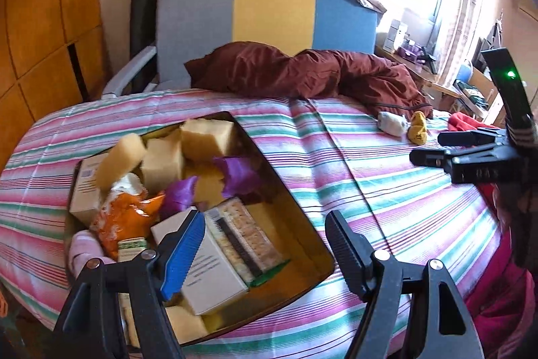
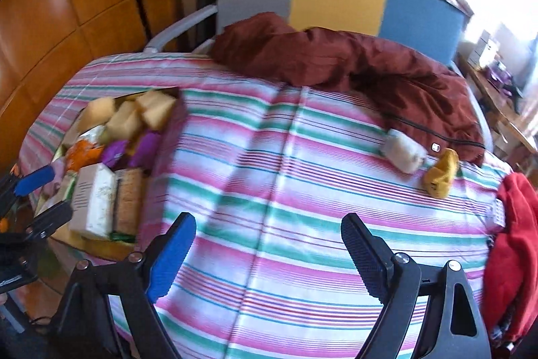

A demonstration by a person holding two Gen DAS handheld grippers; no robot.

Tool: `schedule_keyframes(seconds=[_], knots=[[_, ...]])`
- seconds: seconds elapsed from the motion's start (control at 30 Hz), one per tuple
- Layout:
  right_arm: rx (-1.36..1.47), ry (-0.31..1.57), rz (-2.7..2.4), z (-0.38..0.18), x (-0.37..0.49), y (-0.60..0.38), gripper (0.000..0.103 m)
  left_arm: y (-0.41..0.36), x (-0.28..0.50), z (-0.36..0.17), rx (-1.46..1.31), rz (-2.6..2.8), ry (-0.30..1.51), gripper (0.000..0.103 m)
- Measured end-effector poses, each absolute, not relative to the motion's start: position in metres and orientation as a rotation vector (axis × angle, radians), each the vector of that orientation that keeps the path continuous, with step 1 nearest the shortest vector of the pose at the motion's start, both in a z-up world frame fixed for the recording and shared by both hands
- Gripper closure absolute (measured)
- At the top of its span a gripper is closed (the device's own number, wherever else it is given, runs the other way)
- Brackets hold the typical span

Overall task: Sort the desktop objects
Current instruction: 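Move both grippers back over the two socks on the bedspread, then grasp the yellow sock with the right gripper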

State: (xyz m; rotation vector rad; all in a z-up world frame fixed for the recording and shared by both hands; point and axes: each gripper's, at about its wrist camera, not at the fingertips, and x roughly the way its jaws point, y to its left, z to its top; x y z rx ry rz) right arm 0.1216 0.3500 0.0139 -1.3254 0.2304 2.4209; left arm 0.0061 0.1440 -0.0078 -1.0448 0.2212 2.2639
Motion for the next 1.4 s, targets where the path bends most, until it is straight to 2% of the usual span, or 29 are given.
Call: schedule_keyframes(seconds=[0.5,0.73,1.07,1.4], knots=[[-1.157,0.537,2.13,0.012,0.183,0.506,0.016,0.2,0.007,-0.015,-1.073,2.164,0.297,0.029],[-1.151,0.605,2.016,-0.01,0.192,0.563,0.024,0.231,0.003,-0.016,-1.088,2.107,0.313,0.029],[-1.086,0.807,1.997,-0.042,0.182,0.613,0.024,0.28,0.005,-0.031,-1.129,2.015,0.382,0.029],[-1.096,0.795,2.029,-0.068,0.163,0.632,0.032,0.315,-0.008,-0.044,-1.191,1.966,0.376,0.029]])
